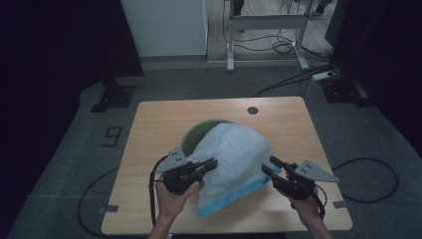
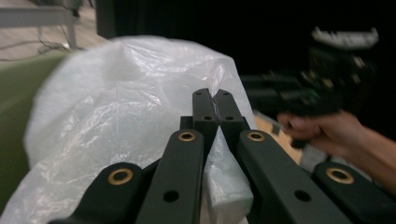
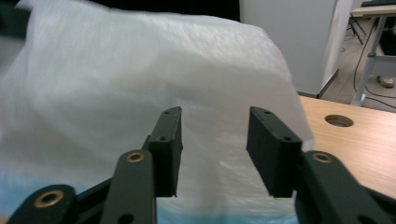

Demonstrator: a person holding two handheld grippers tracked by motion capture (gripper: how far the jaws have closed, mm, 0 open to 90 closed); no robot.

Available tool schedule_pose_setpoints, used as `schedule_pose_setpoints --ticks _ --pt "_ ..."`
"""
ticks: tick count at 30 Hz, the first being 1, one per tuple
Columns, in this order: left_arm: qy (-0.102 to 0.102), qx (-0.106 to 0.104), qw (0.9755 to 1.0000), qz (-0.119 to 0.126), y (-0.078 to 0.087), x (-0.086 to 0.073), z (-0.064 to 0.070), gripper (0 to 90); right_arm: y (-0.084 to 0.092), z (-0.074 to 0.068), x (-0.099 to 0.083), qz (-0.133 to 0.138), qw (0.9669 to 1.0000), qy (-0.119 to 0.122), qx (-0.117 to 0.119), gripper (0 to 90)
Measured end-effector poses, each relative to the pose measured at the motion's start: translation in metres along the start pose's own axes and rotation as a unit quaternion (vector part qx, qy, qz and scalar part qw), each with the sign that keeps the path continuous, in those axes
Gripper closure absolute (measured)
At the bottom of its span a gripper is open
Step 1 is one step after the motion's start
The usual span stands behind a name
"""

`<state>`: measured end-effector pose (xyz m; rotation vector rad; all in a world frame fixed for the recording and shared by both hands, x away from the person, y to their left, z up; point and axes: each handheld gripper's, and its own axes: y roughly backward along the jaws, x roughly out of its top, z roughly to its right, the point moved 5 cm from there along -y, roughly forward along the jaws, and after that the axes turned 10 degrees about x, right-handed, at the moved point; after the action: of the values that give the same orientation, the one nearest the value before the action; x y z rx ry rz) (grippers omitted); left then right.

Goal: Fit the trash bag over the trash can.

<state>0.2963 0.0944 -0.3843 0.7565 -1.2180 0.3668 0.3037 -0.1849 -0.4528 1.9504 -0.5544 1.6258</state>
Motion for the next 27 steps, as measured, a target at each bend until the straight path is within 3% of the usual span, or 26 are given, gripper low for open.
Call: schedule_pose_setpoints --ticks 6,11,13,20,27 --pt "0.038 0.031 0.9985 0.025 0.004 0.011 -0.020 89.7 0.017 -0.011 -0.007 0.007 1.0000 0.003 -0.005 32.9" --pt "0.047 0.035 0.9979 0.030 0.005 0.013 -0.024 89.7 0.026 -0.021 -0.018 0.004 1.0000 0.006 0.003 26.0" --pt "0.049 0.035 0.9978 0.029 0.005 0.013 -0.025 89.7 0.029 -0.027 -0.028 -0.005 0.9998 0.020 0.001 20.9" --pt "0.052 0.035 0.9977 0.027 0.006 0.014 -0.025 89.6 0.021 -0.030 -0.042 -0.027 0.9989 0.034 -0.019 16.3" --pt "0.052 0.038 0.9975 0.030 0.013 0.016 -0.030 89.6 0.007 -0.012 -0.053 -0.051 0.9960 0.025 -0.069 20.6"
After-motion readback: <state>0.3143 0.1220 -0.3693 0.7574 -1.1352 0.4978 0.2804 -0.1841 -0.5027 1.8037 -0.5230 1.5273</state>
